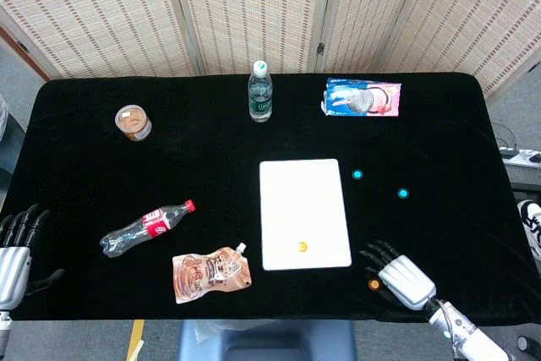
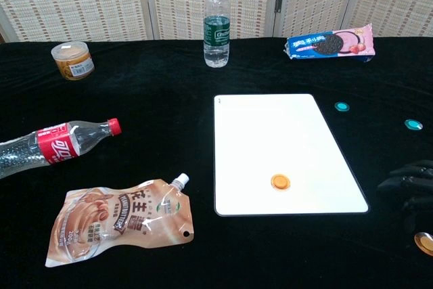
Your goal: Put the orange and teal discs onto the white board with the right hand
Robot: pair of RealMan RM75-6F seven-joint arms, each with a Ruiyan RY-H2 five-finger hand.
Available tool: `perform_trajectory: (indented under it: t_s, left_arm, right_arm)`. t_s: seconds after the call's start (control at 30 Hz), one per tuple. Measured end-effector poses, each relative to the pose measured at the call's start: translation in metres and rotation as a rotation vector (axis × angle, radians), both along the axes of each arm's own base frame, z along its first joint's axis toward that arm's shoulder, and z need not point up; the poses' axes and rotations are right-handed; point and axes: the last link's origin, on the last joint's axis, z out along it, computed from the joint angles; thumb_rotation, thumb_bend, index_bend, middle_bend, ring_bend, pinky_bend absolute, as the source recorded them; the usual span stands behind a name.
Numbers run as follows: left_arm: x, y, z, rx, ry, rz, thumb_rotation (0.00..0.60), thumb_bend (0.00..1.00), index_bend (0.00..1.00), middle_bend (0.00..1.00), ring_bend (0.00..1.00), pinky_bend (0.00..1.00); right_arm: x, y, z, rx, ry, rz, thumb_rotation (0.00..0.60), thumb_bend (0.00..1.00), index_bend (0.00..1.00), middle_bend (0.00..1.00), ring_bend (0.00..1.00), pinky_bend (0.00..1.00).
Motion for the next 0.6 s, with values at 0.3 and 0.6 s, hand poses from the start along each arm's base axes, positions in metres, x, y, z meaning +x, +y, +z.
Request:
perform_trajectory:
  t_s: [0.3, 0.6]
  left_arm:
    - [-0.0027, -0.0015, -0.0009, -0.001, -0.003, 0.005, 0.600, 0.16, 0.00, 0.00, 0.00, 0.00]
    - [-0.0041, -0.0024, -0.0002, 0.002, -0.004, 0.007, 0.600, 0.16, 0.00, 0.00, 0.00, 0.00]
  right_arm:
    - [0.0004, -0.0012, -0.0025, 0.001, 0.007, 0.000, 0.600, 0.38, 0.55, 0.20, 0.07, 0.00]
    - [0.0071, -0.0043, 0.0024, -0.018, -0.019, 0.009, 0.600, 0.38, 0.55, 0.21, 0.07, 0.00]
